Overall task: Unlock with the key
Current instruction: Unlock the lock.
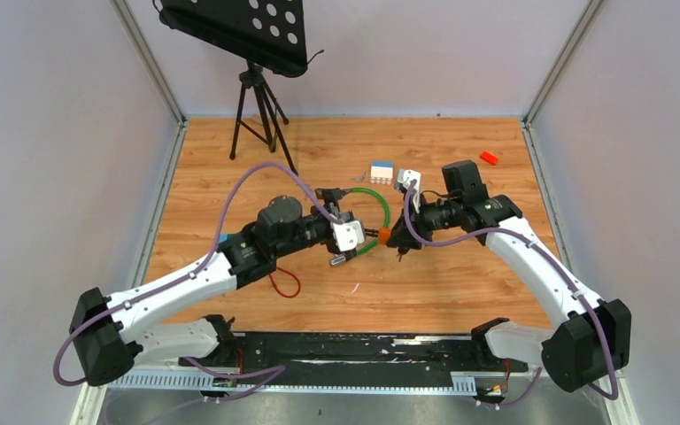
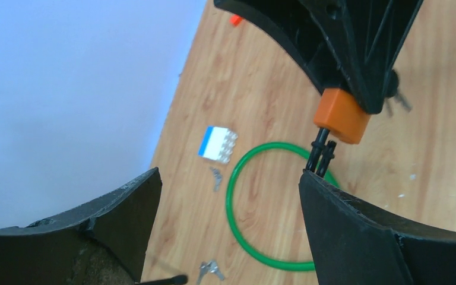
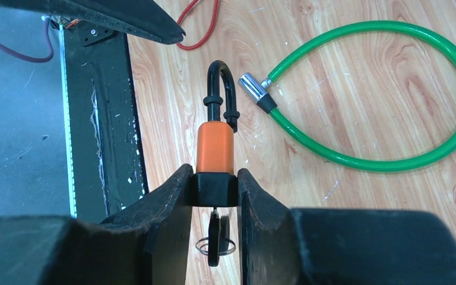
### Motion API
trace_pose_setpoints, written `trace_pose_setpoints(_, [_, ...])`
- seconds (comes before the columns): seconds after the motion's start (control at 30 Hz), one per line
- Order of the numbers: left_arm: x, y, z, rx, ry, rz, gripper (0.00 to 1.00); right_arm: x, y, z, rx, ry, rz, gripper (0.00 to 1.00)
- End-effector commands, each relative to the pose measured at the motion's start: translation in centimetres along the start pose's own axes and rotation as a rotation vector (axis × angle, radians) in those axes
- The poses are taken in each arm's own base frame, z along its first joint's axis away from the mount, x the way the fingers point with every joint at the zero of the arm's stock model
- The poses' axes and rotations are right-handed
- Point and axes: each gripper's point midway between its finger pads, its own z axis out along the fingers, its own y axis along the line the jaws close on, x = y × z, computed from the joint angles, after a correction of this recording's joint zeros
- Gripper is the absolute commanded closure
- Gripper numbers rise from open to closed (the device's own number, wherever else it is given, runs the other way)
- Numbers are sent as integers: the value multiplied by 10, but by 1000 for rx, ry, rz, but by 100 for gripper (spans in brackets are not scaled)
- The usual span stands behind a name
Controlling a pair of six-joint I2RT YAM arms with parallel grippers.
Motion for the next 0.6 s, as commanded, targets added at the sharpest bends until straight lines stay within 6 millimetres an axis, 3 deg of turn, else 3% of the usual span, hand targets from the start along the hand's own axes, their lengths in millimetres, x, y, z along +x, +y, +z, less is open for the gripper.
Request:
trace_pose_setpoints(0.0, [-13, -45, 0, 358, -34, -244, 12, -22, 18, -8, -53, -75, -113, 100])
trace_pose_setpoints(0.13, [-13, -50, 7, 473, -32, -331, 16, -22, 23, -10, -65, -84, -130, 100])
trace_pose_setpoints(0.33, [-7, -64, 13, 559, -26, -318, 19, -24, 26, -12, -72, -94, -139, 100])
trace_pose_setpoints(0.57, [1, -48, 30, 456, -15, -282, 38, -21, 25, -7, -98, -89, -103, 100])
